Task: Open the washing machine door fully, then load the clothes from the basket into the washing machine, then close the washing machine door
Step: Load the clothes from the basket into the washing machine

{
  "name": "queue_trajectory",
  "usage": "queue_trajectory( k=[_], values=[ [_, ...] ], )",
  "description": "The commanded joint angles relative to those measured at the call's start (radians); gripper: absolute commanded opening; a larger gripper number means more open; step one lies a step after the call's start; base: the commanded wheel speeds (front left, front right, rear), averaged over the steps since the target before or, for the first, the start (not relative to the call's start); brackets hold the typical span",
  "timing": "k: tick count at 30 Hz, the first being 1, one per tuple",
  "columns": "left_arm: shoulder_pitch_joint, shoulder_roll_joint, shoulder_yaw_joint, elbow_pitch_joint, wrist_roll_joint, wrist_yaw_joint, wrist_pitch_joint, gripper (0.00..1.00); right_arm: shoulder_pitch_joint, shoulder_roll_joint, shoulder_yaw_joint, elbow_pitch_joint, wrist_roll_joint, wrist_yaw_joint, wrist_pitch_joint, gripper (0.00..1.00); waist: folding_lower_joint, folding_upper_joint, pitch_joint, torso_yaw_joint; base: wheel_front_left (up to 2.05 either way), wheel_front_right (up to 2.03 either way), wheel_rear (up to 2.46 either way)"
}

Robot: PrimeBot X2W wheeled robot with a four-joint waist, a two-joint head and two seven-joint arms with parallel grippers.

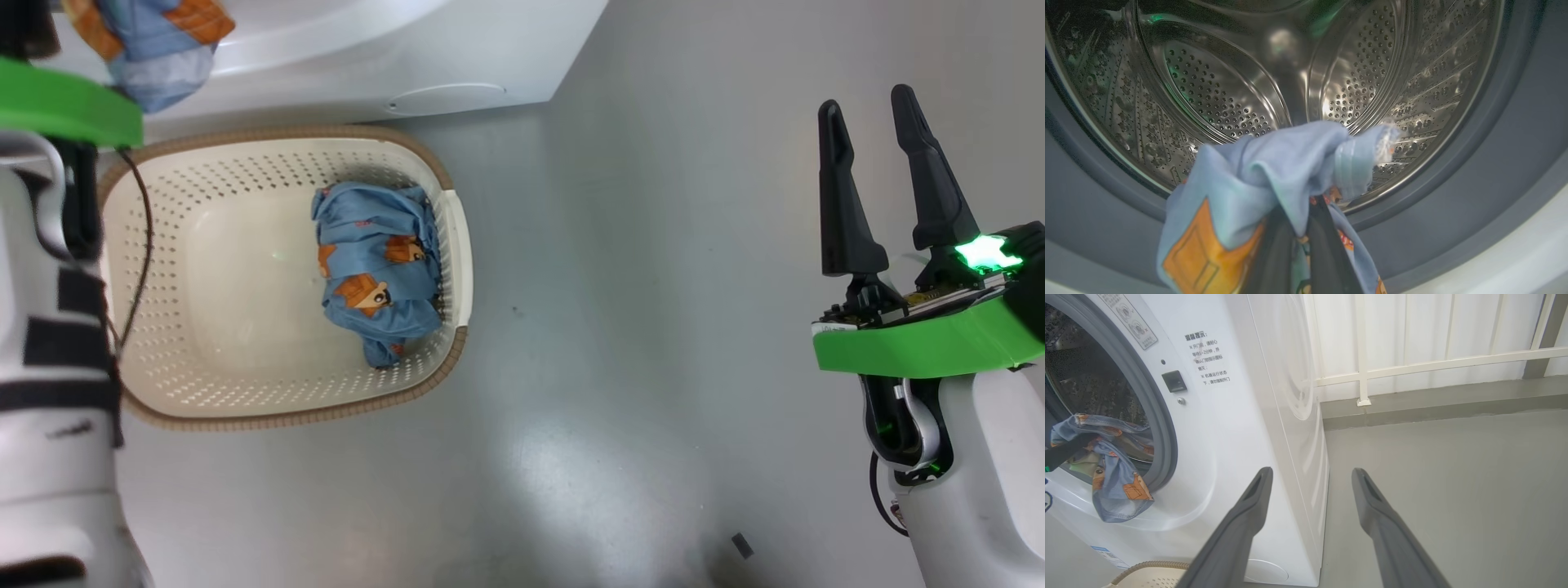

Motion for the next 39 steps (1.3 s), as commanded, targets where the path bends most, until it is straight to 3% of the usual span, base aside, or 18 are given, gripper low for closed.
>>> queue_trajectory(
  k=[1,12,17,24,38,39],
  values=[
    [-0.028,0.050,0.011,0.010,0.015,0.002,-0.006,0.00,0.029,0.002,0.017,-0.020,0.015,0.005,-0.005,1.00,0.0001,0.0000,0.004,-0.008,0.00,0.00,0.00],
    [-0.328,0.107,-0.039,0.322,0.068,0.033,-0.006,0.00,0.014,0.016,0.026,-0.018,0.021,0.005,-0.005,1.00,0.0001,0.0000,0.032,-0.059,0.00,0.00,0.00],
    [-0.390,0.133,-0.049,0.300,0.087,0.065,-0.006,0.00,0.013,0.024,0.037,-0.014,0.023,0.005,-0.005,1.00,0.0001,0.0000,0.036,-0.088,0.00,0.00,0.00],
    [-0.375,0.165,-0.052,0.148,0.100,0.087,-0.006,0.00,0.009,0.037,0.046,-0.015,0.025,0.005,-0.005,1.00,0.0001,0.0000,0.054,-0.123,0.00,0.00,0.00],
    [-0.377,0.167,-0.088,0.386,0.097,0.056,-0.006,0.01,0.013,0.045,0.055,-0.009,0.025,0.005,-0.005,1.00,0.0001,0.0000,0.053,-0.128,0.00,0.00,0.00],
    [-0.385,0.167,-0.092,0.414,0.097,0.054,-0.006,0.14,0.013,0.045,0.056,-0.008,0.026,0.005,-0.005,1.00,0.0001,0.0000,0.050,-0.128,0.00,0.00,0.00]
  ],
)
